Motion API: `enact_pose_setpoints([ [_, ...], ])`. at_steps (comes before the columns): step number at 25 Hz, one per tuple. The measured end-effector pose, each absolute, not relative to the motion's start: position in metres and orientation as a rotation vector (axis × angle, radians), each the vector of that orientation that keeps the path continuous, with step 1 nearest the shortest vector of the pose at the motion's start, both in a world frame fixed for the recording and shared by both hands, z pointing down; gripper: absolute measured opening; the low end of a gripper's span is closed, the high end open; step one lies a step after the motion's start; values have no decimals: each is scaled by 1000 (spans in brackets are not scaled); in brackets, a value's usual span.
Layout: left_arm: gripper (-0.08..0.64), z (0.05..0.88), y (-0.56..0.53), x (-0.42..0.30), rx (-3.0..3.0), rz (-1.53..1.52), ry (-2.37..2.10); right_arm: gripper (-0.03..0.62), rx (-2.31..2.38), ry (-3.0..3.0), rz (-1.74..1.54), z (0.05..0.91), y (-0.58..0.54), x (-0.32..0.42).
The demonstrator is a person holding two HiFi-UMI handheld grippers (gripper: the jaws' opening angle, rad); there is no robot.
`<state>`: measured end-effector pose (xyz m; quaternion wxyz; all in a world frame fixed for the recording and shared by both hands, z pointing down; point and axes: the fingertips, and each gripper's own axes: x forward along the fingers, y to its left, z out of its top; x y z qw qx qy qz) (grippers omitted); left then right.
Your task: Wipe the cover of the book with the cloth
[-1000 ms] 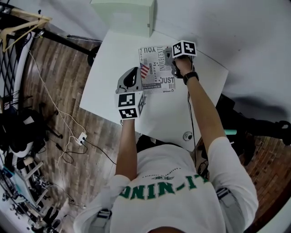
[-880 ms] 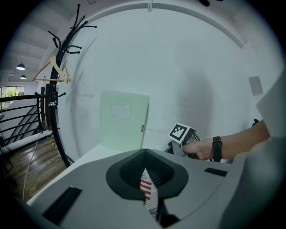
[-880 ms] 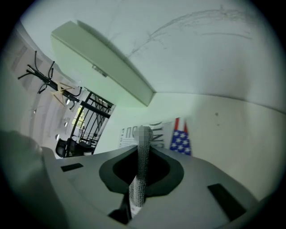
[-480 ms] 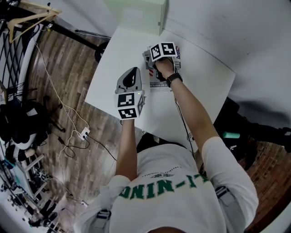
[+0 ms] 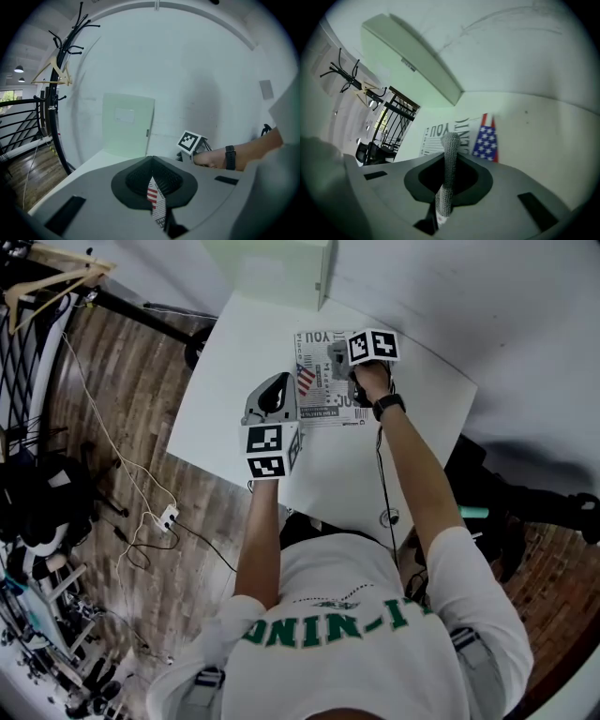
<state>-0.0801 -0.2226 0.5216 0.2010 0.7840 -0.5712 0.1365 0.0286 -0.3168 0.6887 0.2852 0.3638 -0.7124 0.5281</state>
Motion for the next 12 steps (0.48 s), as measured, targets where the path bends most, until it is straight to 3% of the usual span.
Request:
enact_pose_setpoints([
  [5,12,527,-223,-69,2206,384,-1559,31,1115,-1844,1422,687,-323,95],
  [12,12,521,-222,-74,2212,386,-1573,31,1153,-1836,1420,686,-324,100],
])
